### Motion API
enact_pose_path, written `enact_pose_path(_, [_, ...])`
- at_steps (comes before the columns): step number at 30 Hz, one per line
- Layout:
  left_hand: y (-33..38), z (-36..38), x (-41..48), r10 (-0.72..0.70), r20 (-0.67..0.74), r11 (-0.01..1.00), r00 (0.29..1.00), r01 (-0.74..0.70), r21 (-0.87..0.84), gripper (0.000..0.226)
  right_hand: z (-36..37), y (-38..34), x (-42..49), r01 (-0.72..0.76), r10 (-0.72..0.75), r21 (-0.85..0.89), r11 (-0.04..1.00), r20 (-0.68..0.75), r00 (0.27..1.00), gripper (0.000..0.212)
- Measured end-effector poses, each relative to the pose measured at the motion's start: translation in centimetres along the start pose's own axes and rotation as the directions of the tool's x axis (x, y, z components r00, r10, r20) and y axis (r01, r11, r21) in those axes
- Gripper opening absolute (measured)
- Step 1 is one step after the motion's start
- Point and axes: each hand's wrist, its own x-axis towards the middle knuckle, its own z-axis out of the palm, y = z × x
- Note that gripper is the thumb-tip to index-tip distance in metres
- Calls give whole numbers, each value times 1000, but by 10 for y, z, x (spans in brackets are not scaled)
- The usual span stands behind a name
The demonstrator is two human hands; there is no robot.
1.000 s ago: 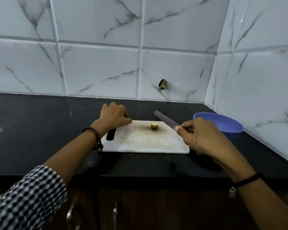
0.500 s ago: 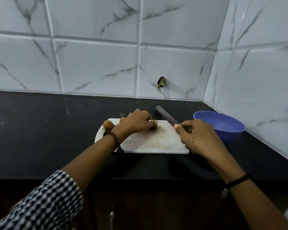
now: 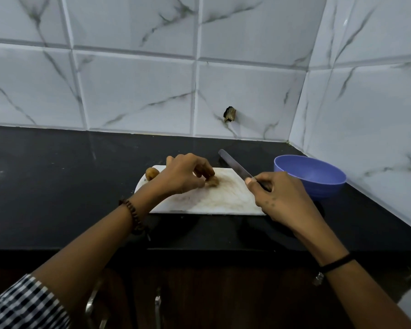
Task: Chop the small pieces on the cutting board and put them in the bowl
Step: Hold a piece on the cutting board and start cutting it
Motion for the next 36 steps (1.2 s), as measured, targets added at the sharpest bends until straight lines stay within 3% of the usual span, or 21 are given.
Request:
enact_pose_path(4, [0,-6,-14,-54,-39,998,998,56,27,28,3,-3,-1,0,0,9,1000,18,1000,27])
enact_pose_path(8, [-4,-3,-20,-61,-92,998,994,60,-18,19,9,-5,-1,10,-9,-29,1000,25,1000,29])
enact_pose_path(14, [-11,15,-23,-20,-129,995,991,7,-100,32,21,-15,-3,31,-27,-65,997,59,998,31])
enact_pose_path(28, [-7,14,-26,-43,-167,985,985,13,-175,6,46,-22,-1,64,-55,-198,978,48,997,34])
enact_pose_path(36, [-11,19,-25,-38,-204,985,978,2,-170,11,54,-20,4,87,-82,-261,961,29,996,33])
